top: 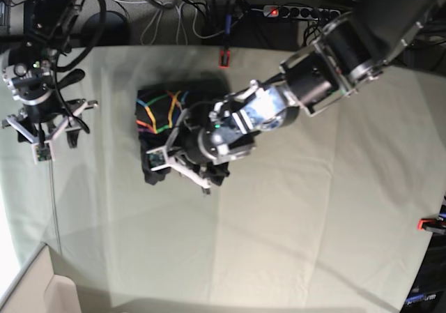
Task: Layout the t-shirt on the table in an organized manner, then fold the t-shirt properly
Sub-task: 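Press and square the folded bundle with the left gripper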
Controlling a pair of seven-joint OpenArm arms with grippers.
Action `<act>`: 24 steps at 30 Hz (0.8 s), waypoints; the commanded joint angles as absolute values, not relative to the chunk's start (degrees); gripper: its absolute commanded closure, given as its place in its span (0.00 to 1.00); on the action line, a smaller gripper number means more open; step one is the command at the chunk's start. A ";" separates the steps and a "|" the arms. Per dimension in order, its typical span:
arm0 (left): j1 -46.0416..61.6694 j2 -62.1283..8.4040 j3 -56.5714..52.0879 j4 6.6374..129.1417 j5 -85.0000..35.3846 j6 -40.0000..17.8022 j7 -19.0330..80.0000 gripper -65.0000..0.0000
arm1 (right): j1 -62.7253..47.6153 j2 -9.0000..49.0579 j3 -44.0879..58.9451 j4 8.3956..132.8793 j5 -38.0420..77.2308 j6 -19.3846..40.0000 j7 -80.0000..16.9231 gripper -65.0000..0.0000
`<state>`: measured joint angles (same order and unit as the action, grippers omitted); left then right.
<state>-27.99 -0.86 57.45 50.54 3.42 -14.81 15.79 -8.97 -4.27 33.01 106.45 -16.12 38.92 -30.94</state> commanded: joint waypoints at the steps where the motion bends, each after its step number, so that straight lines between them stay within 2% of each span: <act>1: -29.32 0.40 57.19 50.95 3.82 -14.55 15.87 0.99 | -8.75 -3.82 33.45 107.56 -15.52 38.90 -29.85 0.48; 4: -29.41 1.01 57.19 51.38 6.02 -14.55 19.56 0.93 | -8.84 -3.82 33.54 107.56 -15.52 38.90 -29.85 0.48; 9: -29.41 1.27 57.19 51.56 10.77 -14.37 20.70 0.64 | -8.92 -4.00 33.45 107.47 -15.43 38.90 -29.85 0.48; 12: -29.41 1.01 56.31 53.14 12.79 -14.46 20.70 0.54 | -8.92 -4.00 33.45 107.38 -15.43 38.90 -29.85 0.48; 15: -28.97 0.40 50.86 58.95 14.99 -14.55 20.70 0.50 | -8.92 -4.00 33.45 107.30 -15.43 38.90 -29.85 0.48; 24: -24.04 -1.36 43.74 73.98 27.56 -14.64 20.70 0.50 | -8.92 -4.09 33.36 107.30 -15.43 38.90 -29.85 0.48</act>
<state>-22.20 -1.67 44.29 72.79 27.24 -15.62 21.45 -9.39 -4.45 33.32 106.34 -16.12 38.92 -30.98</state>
